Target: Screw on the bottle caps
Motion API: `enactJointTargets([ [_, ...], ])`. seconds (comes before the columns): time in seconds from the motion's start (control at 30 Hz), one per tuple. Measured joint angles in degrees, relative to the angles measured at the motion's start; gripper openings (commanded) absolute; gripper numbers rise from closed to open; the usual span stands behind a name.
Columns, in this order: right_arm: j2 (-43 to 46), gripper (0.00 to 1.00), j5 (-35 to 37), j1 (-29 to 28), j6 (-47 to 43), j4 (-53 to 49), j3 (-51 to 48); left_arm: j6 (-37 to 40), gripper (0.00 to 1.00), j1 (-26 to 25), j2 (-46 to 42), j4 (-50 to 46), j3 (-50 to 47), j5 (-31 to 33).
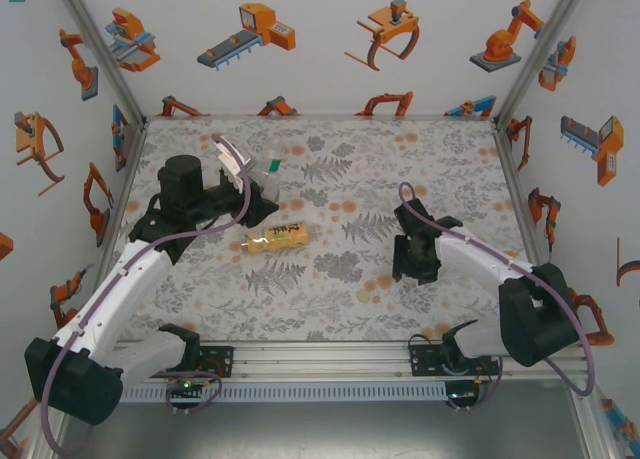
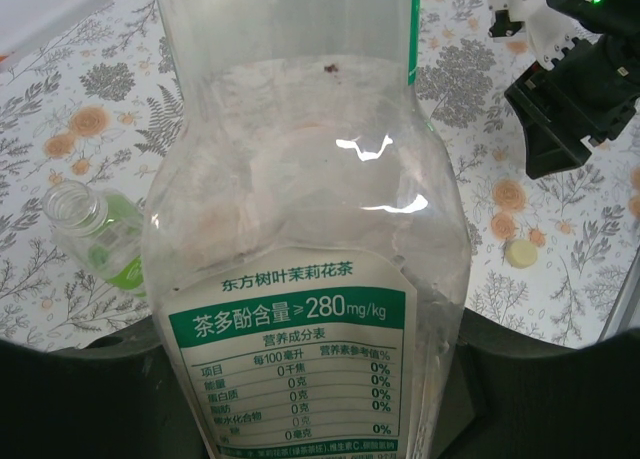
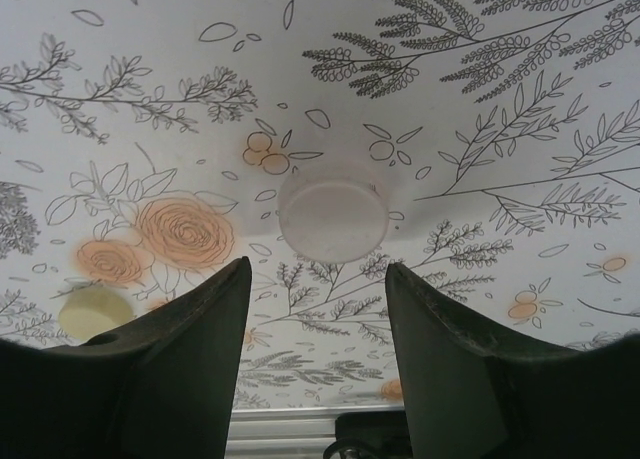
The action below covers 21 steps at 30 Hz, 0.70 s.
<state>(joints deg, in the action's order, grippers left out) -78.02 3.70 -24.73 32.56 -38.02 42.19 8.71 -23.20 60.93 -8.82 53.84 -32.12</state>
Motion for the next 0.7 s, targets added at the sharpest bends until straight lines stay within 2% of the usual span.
enactJointTargets([
  [0.7, -2.03, 0.49, -0.02, 2.49, -0.63, 4.44, -1.6, 0.0, 0.1, 0.0, 0.15, 0.0, 0.0, -0.02],
])
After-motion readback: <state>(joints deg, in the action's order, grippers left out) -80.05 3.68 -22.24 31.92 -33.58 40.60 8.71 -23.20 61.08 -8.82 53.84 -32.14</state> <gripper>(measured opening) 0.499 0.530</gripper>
